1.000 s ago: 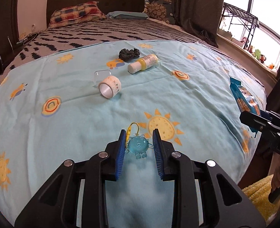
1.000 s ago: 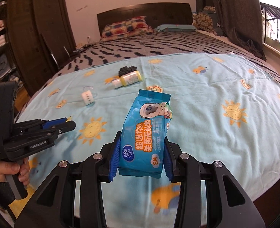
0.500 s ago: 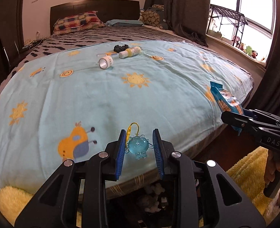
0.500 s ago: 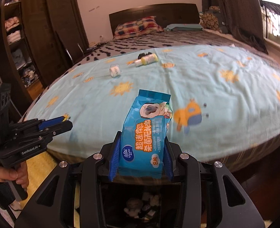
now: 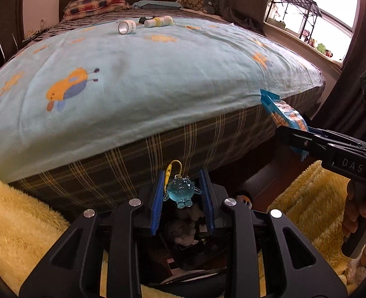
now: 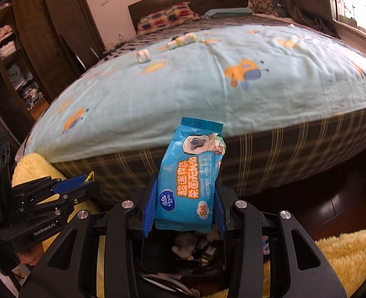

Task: Collect trash
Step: 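Carry the wipes pack and teether down to the black bin, then open the right gripper over the bin while the left gripper releases the teether, then raise both open grippers back over the bed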

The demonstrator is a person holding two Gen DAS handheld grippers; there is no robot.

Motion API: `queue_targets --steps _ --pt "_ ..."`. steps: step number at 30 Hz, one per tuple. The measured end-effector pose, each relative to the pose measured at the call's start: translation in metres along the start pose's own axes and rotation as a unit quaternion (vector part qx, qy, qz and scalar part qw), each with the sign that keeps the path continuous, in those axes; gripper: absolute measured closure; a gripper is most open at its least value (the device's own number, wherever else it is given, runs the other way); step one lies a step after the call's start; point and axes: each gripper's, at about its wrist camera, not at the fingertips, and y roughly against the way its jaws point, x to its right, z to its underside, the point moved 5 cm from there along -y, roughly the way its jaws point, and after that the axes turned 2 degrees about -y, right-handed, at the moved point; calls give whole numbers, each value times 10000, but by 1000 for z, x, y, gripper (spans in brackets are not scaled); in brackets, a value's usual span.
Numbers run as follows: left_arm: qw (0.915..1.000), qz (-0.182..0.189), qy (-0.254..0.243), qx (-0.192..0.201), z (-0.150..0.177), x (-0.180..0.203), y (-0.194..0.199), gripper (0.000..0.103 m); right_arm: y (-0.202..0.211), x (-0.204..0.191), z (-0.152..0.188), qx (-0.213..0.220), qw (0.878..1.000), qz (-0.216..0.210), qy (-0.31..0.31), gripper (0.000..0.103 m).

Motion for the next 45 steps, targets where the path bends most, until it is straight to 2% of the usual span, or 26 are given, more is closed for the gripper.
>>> queue_targets --steps 7,12,16,21,27,29,30,31,35,37,45 --pt "9985 219 148 -483 24 -2 -30 77 -36 0 35 -827 9965 -100 -71 63" --pt "9981 193 134 -563 26 -2 -46 77 -60 9 44 -1086 9939 71 -176 63" --pt "9976 136 218 -640 30 -6 -57 77 -70 15 49 -1206 9924 121 -216 63" --pt "9955 238 271 -877 40 -7 -71 76 -72 15 54 -1248 9918 139 -235 62" --pt "9952 202 260 -919 41 -9 -73 76 -78 14 56 -1262 9914 171 -305 59" --pt "9952 194 256 -922 42 -8 -72 75 -82 17 55 -1232 9916 167 -362 51" --pt "9953 178 246 -918 42 -7 -72 70 -85 20 53 -1209 9918 170 -385 46" --pt "9955 163 239 -908 40 -5 -73 64 -84 20 53 -1192 9919 169 -401 45" --pt "9962 96 218 -841 37 -6 -69 57 -80 28 46 -1130 9923 205 -466 44" --pt "9965 42 203 -810 35 -8 -66 47 -78 30 43 -1093 9925 187 -512 42" --pt "9983 -79 112 -564 22 -7 -50 23 -62 35 29 -912 9941 150 -562 40"
